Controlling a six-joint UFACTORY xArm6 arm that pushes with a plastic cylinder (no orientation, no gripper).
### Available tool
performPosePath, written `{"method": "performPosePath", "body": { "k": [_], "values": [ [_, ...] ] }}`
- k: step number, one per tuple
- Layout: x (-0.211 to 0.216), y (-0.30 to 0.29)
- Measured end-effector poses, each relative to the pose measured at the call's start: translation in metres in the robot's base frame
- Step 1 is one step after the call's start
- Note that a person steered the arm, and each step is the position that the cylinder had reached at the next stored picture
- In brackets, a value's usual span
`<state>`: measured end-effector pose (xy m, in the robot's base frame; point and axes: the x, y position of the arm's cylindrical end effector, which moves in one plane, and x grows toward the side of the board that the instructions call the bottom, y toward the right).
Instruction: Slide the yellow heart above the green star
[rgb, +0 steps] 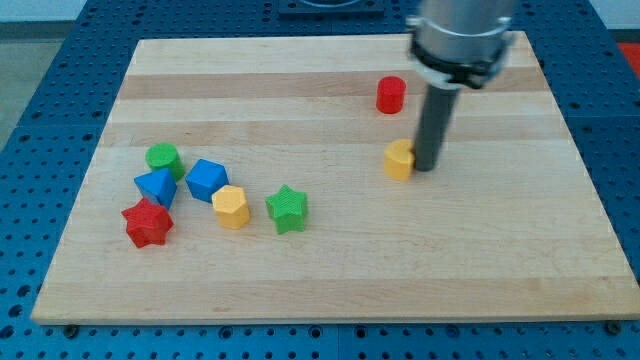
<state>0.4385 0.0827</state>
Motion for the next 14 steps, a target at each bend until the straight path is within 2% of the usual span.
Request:
{"method": "performPosePath", "body": {
  "k": [1,2,3,6,8,9,10,12,14],
  "values": [
    [-0.014,-0.039],
    [-0.05,-0.061],
    [-0.054,-0.07],
    [-0.008,-0.069],
    [0.0,-0.062],
    [0.0,-0.025],
    [0.017,-0.011],
    [0.037,-0.04],
    [0.01,-0.082]
  ]
}}
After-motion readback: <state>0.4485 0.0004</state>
